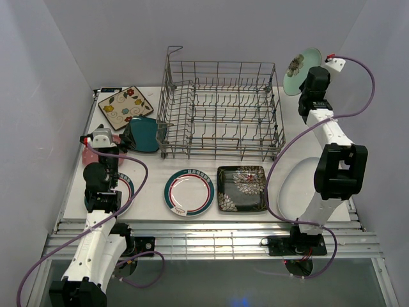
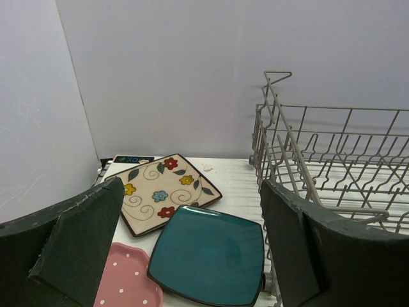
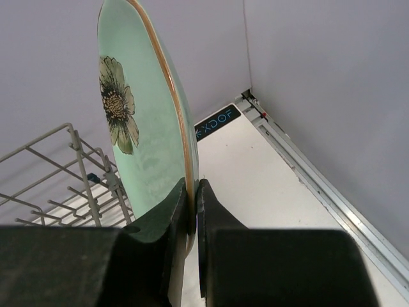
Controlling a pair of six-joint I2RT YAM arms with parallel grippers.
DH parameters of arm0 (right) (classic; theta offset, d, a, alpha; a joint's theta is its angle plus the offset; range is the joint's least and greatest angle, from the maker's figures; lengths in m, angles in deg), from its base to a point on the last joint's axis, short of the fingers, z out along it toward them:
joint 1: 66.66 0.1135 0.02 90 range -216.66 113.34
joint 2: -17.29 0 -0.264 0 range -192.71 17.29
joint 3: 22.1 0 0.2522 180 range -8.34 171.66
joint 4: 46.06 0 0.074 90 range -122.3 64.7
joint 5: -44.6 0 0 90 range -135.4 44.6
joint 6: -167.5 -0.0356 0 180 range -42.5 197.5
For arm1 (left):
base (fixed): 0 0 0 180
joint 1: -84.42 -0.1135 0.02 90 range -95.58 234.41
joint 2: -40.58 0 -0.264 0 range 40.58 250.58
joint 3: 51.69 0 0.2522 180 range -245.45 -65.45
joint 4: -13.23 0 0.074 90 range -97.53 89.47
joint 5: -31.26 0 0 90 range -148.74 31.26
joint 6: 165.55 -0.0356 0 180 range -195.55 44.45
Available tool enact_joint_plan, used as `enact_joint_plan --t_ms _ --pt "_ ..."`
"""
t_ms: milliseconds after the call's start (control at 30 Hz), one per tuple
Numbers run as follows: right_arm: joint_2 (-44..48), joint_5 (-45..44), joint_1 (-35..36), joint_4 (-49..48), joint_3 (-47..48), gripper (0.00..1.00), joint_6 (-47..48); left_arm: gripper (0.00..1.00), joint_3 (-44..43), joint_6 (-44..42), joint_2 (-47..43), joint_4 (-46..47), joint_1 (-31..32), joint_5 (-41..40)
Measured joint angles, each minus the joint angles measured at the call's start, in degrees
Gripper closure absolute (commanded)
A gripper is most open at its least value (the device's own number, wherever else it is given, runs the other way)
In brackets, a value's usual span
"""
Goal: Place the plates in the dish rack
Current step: Pick up the plate from the corner of the board, then insert the plate into the dish rack.
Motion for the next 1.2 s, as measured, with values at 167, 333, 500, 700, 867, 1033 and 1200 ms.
enact_joint_plan --t_ms 167,333,500,700,867,1033,1200 --pt "0.39 -2.03 2.23 -0.09 1.73 0.92 3.69 0.02 0.0 0.0 0.0 0.0 0.02 0.04" --pt "1.2 -3.67 4.31 -0.55 2.6 0.92 6.43 0.02 0.0 0.0 0.0 0.0 0.02 0.13" --pt "1.4 -4.74 6.25 -1.55 3.69 0.92 9.27 0.02 0.0 0.0 0.0 0.0 0.02 0.24" --pt "1.97 -4.79 8.13 -2.75 4.07 0.92 10.95 0.02 0.0 0.0 0.0 0.0 0.0 0.39" --pt "2.03 -5.11 9.81 -3.65 4.07 0.92 13.42 0.02 0.0 0.0 0.0 0.0 0.02 0.42" --pt "1.95 -6.73 11.87 -4.24 4.11 0.92 16.44 0.02 0.0 0.0 0.0 0.0 0.02 0.42" --pt "0.68 -8.9 13.97 -5.51 5.18 0.92 19.34 0.02 0.0 0.02 0.0 0.0 0.02 0.42"
